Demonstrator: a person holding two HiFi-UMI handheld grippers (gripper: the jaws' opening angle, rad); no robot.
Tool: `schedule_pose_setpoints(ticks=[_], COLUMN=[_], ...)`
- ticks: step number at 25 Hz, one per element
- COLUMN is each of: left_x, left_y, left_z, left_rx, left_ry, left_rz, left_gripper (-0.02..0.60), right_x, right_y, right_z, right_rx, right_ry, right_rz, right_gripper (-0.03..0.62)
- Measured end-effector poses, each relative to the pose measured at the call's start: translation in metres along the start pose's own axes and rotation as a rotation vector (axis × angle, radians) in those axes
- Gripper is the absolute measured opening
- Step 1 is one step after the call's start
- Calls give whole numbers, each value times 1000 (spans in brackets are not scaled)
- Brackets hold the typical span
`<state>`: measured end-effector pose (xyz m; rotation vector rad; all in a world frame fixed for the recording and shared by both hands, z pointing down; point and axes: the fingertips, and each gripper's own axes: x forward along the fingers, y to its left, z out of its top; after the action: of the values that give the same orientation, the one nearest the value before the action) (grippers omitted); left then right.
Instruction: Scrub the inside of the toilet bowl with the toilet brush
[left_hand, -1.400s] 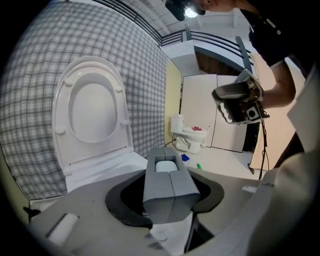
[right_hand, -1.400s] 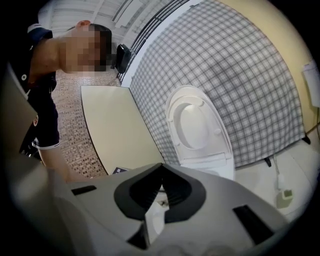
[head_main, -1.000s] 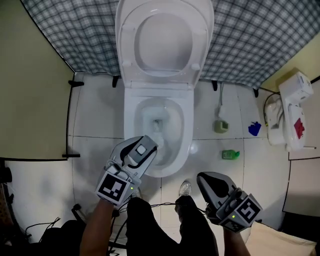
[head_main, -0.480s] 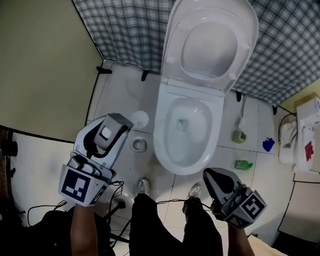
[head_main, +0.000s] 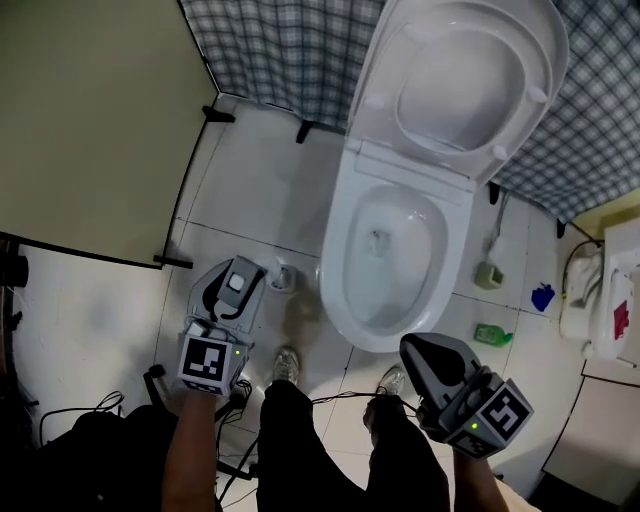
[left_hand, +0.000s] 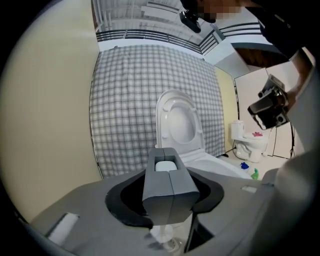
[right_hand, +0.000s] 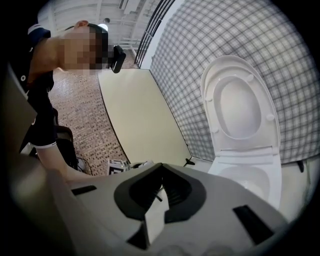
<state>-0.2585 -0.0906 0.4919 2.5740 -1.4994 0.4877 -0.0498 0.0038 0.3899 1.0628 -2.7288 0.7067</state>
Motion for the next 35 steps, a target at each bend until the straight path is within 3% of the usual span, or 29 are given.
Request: schedule_pose_setpoints(ticks=[4, 12, 23, 28, 35], left_x=[21, 58, 93, 101, 110], left_y=[3, 6, 4, 4, 1], left_z=[-60, -153, -201, -219, -248], left_rx=[-55, -97, -138, -167, -198], left_ry=[37, 85, 104, 116, 137], left_rz=[49, 90, 111, 159, 203], left_gripper=[190, 190, 190, 190, 193], right_x=[9, 33, 40, 49, 46], right_y=[-13, -30, -45, -43, -53], right_z=[-24, -60, -88, -81, -87], right_rx=[-66, -59, -89, -9, -20], right_ry=[6, 48, 92, 89, 102], right_rz=[28, 30, 52, 40, 39], right_gripper=[0, 0, 0, 0, 0])
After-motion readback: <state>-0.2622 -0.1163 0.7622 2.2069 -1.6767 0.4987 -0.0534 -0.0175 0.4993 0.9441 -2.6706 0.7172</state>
